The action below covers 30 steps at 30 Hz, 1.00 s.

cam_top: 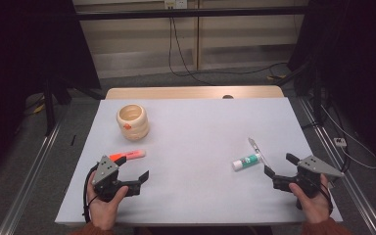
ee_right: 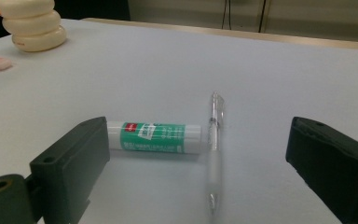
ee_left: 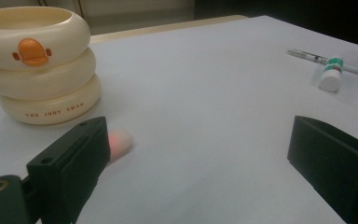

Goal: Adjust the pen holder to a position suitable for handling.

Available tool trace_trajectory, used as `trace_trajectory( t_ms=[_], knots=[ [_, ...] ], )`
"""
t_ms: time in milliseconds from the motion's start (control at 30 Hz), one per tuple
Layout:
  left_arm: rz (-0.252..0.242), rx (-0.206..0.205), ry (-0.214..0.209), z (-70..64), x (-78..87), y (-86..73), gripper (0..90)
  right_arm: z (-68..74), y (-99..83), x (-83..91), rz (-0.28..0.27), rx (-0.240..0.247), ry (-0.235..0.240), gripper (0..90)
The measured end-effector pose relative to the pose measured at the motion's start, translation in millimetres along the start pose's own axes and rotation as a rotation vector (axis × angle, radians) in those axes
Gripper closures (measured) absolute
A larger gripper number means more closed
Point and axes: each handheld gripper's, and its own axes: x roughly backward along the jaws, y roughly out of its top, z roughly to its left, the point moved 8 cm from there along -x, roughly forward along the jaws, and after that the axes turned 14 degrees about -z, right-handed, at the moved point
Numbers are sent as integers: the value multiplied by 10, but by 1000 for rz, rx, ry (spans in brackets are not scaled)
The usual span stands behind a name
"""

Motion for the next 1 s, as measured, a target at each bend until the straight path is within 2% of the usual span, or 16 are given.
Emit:
trace_trajectory(
  t_ms=[200, 267, 300, 500, 600, 667, 800, 900, 1000],
  knots=[
    [10, 16, -4, -9, -21, -15, 56, -11, -4, -1, 2, -4, 1, 59],
    [15, 7, -7, -3, -25, -19, 56, -11, -8, -1, 6, -6, 0, 57],
    [19, 15, -12, -2, -34, -21, 56, -10, -14, -4, 9, -17, 3, 55],
    [15, 34, -23, 15, -87, 13, 55, -12, -14, -10, 12, -11, 3, 54],
    [14, 57, -51, 2, -125, 45, 56, -12, -12, 2, 12, -11, 0, 55],
    [7, 56, -53, 7, -141, 75, 56, -12, -15, 4, 13, -14, 2, 55],
    [11, 26, -46, 29, -190, 149, 59, -20, -20, 6, 15, -16, 3, 55],
    [41, -10, -56, 25, -220, 191, 59, -25, -16, 4, 10, -18, 3, 54],
    [31, -7, -54, 56, -262, 235, 62, -27, -28, -3, 18, -19, 5, 54]
  ],
)
